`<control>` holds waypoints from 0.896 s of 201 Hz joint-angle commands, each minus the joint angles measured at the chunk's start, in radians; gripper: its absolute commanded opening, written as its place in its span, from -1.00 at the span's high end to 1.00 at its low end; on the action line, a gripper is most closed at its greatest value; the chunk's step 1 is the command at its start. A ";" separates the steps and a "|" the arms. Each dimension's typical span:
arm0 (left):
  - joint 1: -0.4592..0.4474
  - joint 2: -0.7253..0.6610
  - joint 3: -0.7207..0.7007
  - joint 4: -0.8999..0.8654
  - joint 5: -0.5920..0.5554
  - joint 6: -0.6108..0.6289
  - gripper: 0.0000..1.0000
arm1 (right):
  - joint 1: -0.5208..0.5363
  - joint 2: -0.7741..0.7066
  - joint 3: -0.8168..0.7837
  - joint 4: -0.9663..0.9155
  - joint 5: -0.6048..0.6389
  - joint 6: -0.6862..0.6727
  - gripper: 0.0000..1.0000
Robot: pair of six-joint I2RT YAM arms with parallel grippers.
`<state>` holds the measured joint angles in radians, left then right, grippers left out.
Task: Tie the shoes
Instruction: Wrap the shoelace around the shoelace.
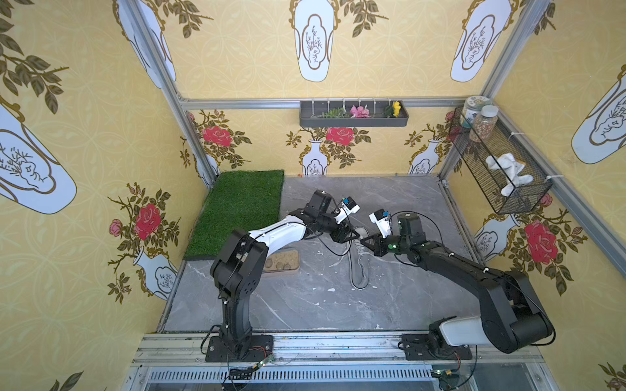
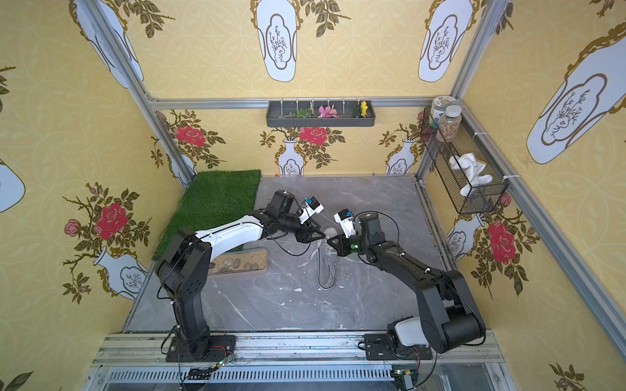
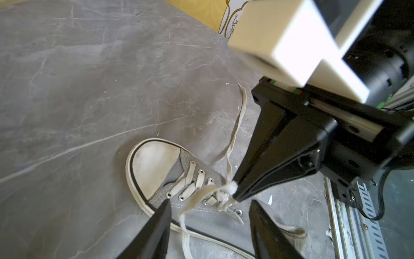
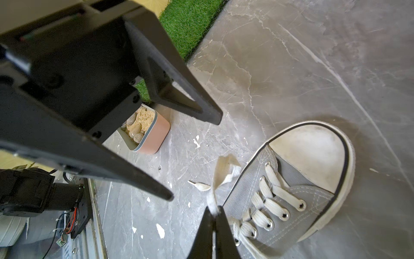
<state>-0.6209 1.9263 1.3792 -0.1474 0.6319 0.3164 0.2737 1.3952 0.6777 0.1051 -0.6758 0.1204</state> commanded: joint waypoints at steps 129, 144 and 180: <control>0.010 0.158 0.211 -0.251 0.179 0.125 0.02 | 0.002 -0.010 -0.006 0.029 -0.002 -0.023 0.86; 0.013 0.164 0.217 -0.245 0.164 0.130 -0.03 | 0.002 -0.009 -0.005 0.029 -0.005 -0.025 0.86; 0.026 0.177 0.232 -0.241 0.209 0.114 -0.08 | 0.004 -0.009 -0.006 0.029 -0.008 -0.025 0.86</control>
<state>-0.6003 2.0888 1.6028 -0.3977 0.8032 0.4355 0.2752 1.3891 0.6739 0.1040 -0.6754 0.1070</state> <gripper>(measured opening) 0.539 0.070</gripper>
